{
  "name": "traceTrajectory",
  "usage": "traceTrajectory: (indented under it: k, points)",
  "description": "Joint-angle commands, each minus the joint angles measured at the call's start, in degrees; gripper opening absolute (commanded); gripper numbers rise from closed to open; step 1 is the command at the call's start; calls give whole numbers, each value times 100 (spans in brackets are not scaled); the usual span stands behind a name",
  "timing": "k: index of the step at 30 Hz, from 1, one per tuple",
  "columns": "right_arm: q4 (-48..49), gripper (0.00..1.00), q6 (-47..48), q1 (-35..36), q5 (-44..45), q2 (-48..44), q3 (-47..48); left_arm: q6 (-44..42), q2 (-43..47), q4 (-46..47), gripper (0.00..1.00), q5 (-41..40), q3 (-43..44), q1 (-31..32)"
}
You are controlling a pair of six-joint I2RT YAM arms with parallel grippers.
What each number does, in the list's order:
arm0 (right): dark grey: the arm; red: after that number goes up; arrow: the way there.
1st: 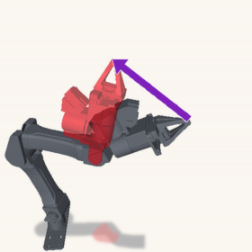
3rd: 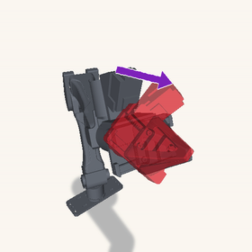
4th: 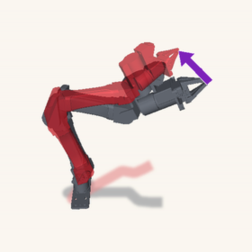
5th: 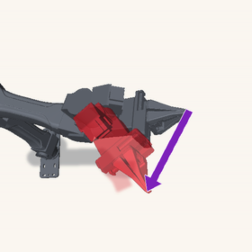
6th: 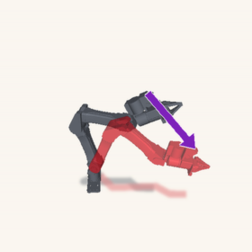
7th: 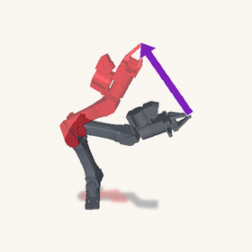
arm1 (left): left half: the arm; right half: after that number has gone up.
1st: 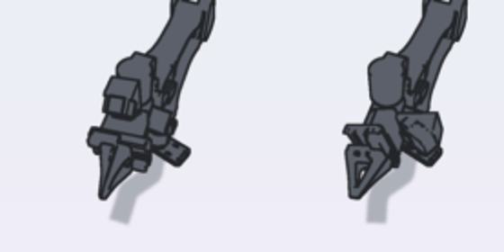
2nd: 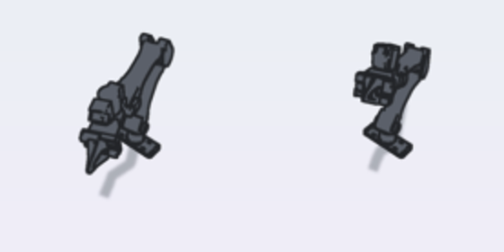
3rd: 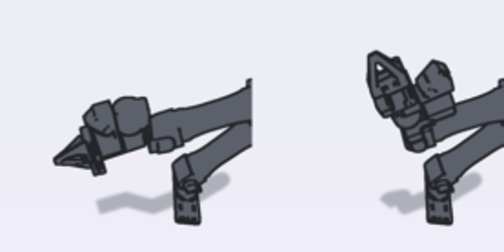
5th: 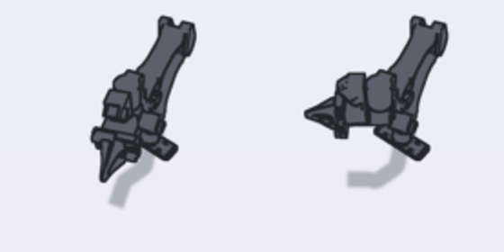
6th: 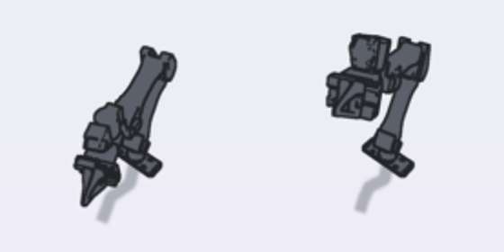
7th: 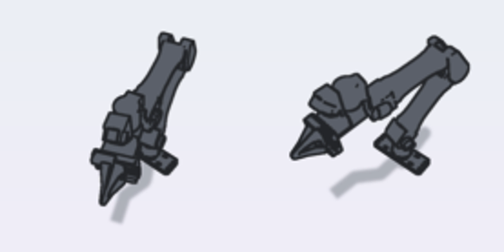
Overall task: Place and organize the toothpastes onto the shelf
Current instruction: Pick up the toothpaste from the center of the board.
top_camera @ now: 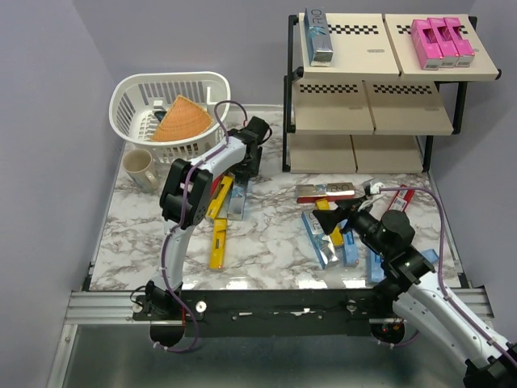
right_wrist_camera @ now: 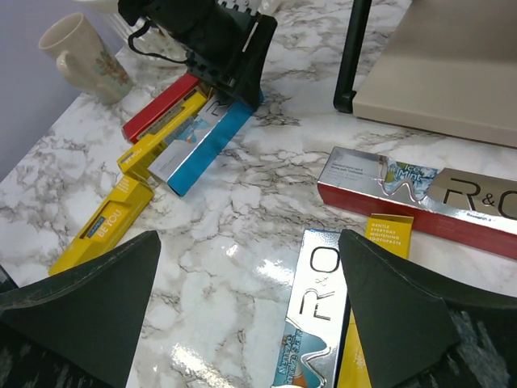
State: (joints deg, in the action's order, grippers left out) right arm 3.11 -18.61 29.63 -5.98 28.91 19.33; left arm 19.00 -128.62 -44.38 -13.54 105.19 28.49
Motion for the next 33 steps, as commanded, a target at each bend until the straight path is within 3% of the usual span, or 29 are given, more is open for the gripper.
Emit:
traceTrajectory:
  k: [1,7,11,15,24,33]
  points:
    - [374,100,-64,43,-404,159,-219,778,372,-177,50,404,-190,-19]
    - [962,100,-81,403,-484,536,-474,1667,1118,-10,33,984,-805,-10]
    - [1279,100,76,1122,260,879,-466,2535,1497,123,32,1345,-1219,-10]
    - [1691,100,603,2316,1299,1441,-317,3265,1708,-53,31,1599,-1431,25]
    - [2745,100,2016,4005,3259,3171,272,4049,2279,70,27,1802,-2063,148]
    - [3572,100,2836,4560,4235,4474,896,4410,2719,61,29,1811,-2230,236]
